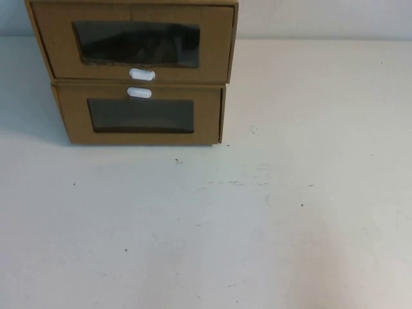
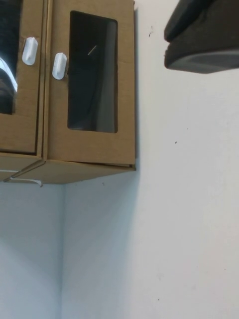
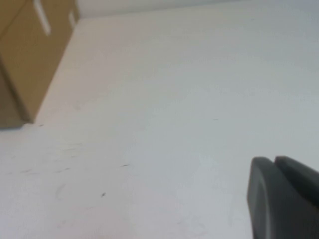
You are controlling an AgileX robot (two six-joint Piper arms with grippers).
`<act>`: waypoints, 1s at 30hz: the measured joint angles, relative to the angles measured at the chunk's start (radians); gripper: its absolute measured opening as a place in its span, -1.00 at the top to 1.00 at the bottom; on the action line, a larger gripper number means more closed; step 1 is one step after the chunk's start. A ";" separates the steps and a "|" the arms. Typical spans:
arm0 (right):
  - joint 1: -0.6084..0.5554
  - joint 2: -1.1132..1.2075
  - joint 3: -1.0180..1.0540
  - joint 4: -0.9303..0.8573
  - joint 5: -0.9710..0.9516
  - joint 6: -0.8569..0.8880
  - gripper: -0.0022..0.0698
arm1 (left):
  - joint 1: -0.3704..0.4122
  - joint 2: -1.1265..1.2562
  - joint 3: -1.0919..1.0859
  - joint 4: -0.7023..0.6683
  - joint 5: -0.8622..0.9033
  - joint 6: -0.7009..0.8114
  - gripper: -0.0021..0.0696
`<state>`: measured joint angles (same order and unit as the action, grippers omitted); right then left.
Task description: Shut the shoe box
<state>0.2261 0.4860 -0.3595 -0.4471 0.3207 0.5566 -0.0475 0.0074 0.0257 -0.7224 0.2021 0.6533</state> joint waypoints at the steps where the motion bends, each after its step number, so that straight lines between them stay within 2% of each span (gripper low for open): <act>1: -0.047 -0.049 0.040 0.004 -0.010 0.000 0.97 | 0.000 0.000 0.000 0.000 0.000 0.000 0.96; 4: -0.156 -0.202 0.122 0.015 -0.021 0.000 0.97 | 0.000 0.000 0.000 0.000 0.002 0.000 0.96; 8: -0.225 -0.372 0.209 0.023 -0.033 0.000 0.97 | 0.000 0.000 0.000 0.000 0.002 0.000 0.96; 12: -0.231 -0.487 0.272 0.031 -0.035 0.000 0.97 | 0.000 0.000 0.000 0.000 0.002 0.000 0.96; 26: -0.231 -0.496 0.307 0.088 -0.051 -0.008 0.97 | 0.000 0.000 0.000 0.000 0.002 0.000 0.96; 28: -0.231 -0.496 0.307 0.179 -0.049 -0.118 0.97 | 0.000 0.000 0.000 0.000 0.002 0.000 0.96; 30: -0.231 -0.496 0.307 0.345 -0.039 -0.323 0.97 | 0.000 0.000 0.000 0.000 0.002 0.000 0.96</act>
<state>-0.0046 -0.0098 -0.0527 -0.1026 0.2819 0.2336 -0.0475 0.0074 0.0257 -0.7224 0.2038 0.6533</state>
